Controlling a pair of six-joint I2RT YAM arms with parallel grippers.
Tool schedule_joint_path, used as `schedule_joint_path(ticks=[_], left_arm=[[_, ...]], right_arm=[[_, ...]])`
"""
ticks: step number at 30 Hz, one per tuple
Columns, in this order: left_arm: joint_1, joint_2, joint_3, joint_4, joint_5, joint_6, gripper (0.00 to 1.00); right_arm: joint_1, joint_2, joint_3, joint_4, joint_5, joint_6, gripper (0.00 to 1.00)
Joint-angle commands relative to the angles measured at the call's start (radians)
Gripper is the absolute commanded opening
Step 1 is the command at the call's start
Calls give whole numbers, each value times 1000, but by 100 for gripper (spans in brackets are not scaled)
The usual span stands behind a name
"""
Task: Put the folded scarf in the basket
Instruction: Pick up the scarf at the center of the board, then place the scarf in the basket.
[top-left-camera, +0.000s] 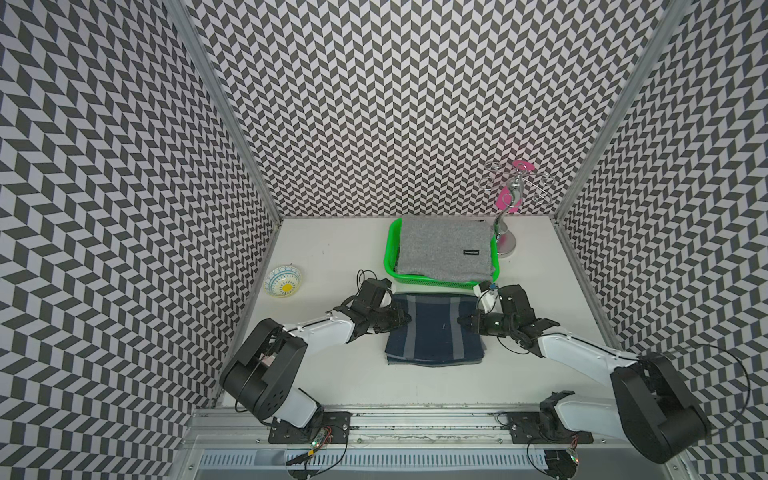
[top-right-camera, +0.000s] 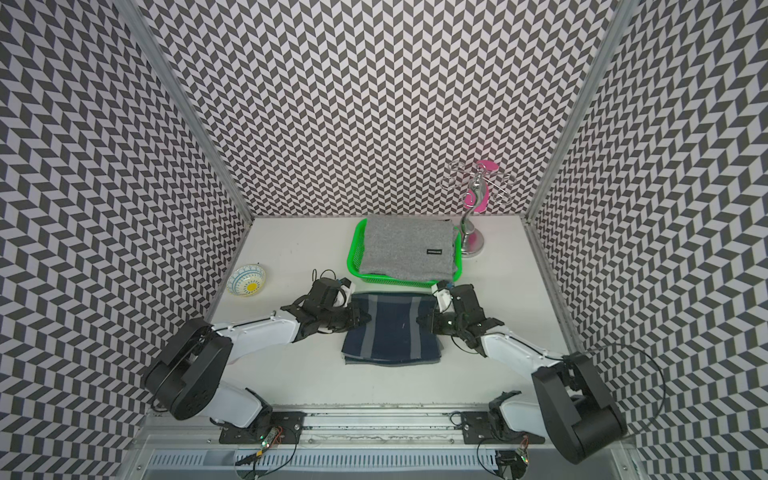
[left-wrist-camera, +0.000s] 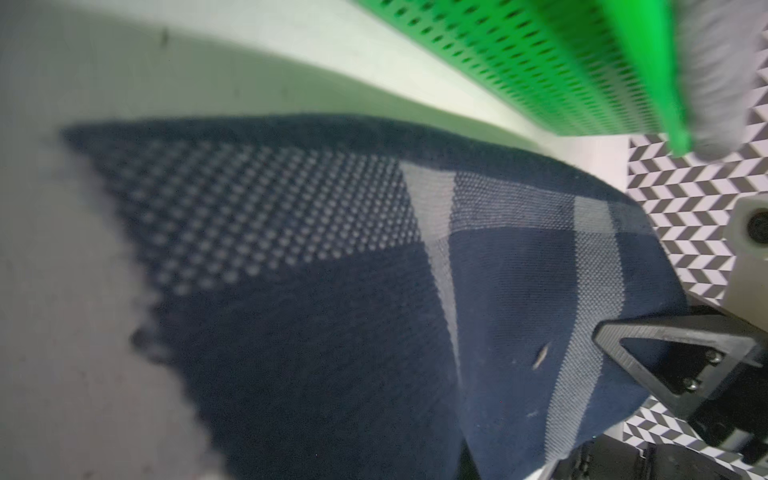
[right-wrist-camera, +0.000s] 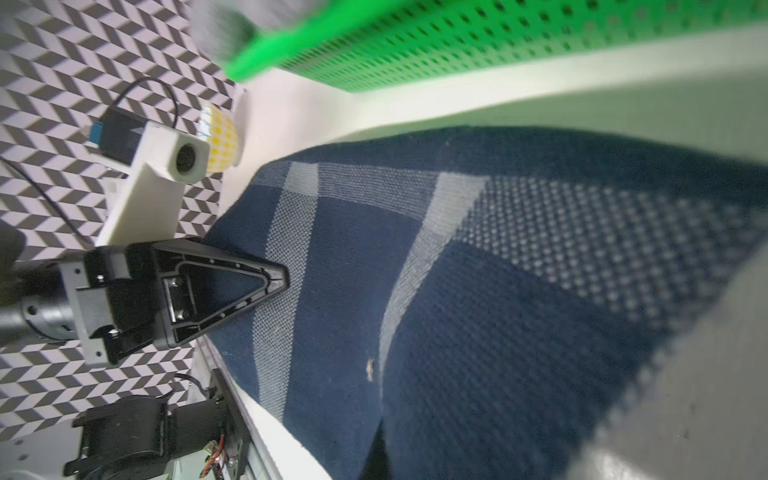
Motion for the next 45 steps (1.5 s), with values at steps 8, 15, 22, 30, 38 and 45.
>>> schedule_joint_path(ticks=[8, 15, 22, 30, 38, 45], left_arm=[[-22, -181, 154, -196, -40, 1, 0], [-24, -164, 342, -300, -43, 36, 0], [-8, -147, 422, -286, -33, 27, 0], [36, 53, 643, -241, -5, 99, 0], [123, 321, 851, -210, 50, 148, 0], [161, 469, 935, -218, 33, 195, 0]], right_arm=[[4, -210, 132, -221, -34, -72, 0], [5, -202, 244, -290, -69, -56, 0], [-17, -251, 318, -322, 22, -94, 0], [-161, -47, 484, -227, -25, -169, 0], [-285, 260, 727, -252, -96, -294, 0], [-290, 418, 785, -223, -72, -319, 0]])
